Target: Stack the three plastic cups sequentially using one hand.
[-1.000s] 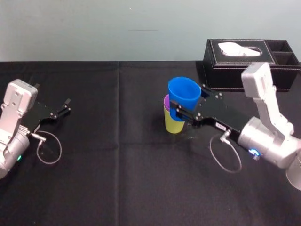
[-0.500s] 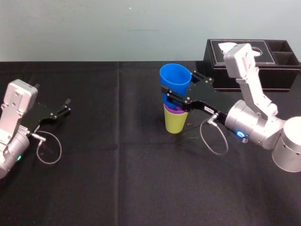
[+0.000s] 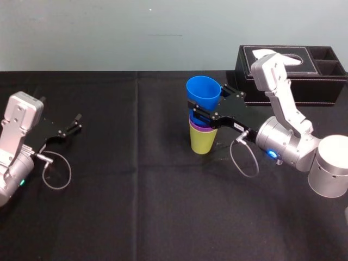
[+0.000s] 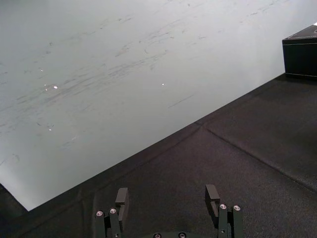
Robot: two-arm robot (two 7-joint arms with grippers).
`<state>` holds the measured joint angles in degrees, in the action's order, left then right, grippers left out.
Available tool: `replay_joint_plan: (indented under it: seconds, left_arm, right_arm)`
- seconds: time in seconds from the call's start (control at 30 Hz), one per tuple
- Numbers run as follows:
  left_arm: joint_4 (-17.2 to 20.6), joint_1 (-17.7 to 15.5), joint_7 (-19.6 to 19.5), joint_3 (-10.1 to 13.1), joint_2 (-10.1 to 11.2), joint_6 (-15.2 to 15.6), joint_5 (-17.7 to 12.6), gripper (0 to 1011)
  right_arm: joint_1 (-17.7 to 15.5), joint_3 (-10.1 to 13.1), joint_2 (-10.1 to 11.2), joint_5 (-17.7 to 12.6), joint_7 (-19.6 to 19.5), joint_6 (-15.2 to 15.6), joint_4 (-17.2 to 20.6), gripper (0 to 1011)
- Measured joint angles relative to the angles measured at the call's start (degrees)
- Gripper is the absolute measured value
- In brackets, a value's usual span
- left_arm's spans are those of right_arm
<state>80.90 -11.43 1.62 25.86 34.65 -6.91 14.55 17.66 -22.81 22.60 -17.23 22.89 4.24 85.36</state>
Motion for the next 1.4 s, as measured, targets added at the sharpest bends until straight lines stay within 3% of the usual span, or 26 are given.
replay_joint_plan:
  seconds: [0.73, 1.13, 1.4]
  left_arm:
    - [0.0, 0.0, 0.0, 0.0, 0.0, 0.0, 0.0, 1011]
    - [0.0, 0.0, 0.0, 0.0, 0.0, 0.0, 0.0, 1011]
    - [0.0, 0.0, 0.0, 0.0, 0.0, 0.0, 0.0, 1011]
  right_arm:
    - [0.3, 0.3, -1.0, 1.3, -0.2, -0.8, -2.0, 724]
    - [0.2, 0.3, -0.9, 1.3, -0.2, -0.8, -1.8, 1003]
    - [0.2, 0.3, -0.9, 1.3, -0.2, -0.8, -1.8, 1000]
